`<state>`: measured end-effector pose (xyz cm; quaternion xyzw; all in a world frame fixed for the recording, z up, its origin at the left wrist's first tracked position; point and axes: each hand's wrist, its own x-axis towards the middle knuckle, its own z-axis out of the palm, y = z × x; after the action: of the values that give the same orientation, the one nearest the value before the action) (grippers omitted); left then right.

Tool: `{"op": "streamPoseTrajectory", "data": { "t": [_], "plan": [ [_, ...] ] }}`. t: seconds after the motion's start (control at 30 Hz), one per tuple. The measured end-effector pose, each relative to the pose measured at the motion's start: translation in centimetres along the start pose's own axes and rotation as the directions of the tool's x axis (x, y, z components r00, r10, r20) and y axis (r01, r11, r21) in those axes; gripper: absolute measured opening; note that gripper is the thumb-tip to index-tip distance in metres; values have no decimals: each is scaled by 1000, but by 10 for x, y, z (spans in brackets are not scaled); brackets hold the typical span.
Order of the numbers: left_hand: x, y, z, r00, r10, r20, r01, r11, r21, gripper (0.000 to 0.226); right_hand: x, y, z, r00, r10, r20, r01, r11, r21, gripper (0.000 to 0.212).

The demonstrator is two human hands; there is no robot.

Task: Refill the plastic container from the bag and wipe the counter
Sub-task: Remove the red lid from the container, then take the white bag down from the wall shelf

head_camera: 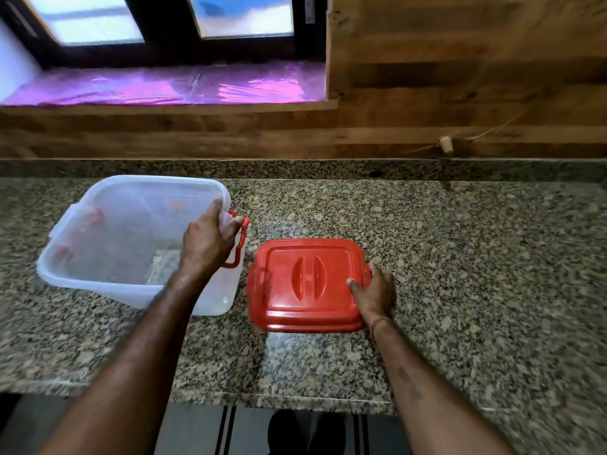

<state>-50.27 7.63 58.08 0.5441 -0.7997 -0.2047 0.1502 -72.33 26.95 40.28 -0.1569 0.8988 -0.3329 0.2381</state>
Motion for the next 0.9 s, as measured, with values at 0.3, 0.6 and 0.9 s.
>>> {"op": "streamPoseTrajectory", "data": {
  "t": [0.3,0.6,0.9],
  "plan": [
    [-8,-6,-14,999,41,-7,-41,989,-141,74,-27,-56,-23,987,-144,-66,152,978,142,64],
    [3,-63,-92,977,43,-210,-52,998,-40,71,-82,-226,-1,798,-586,-138,602,773,199,48],
    [24,-225,-216,951,102,-293,-86,994,67,68,-207,-396,128,594,-802,-66,790,566,236,36]
  ]
}}
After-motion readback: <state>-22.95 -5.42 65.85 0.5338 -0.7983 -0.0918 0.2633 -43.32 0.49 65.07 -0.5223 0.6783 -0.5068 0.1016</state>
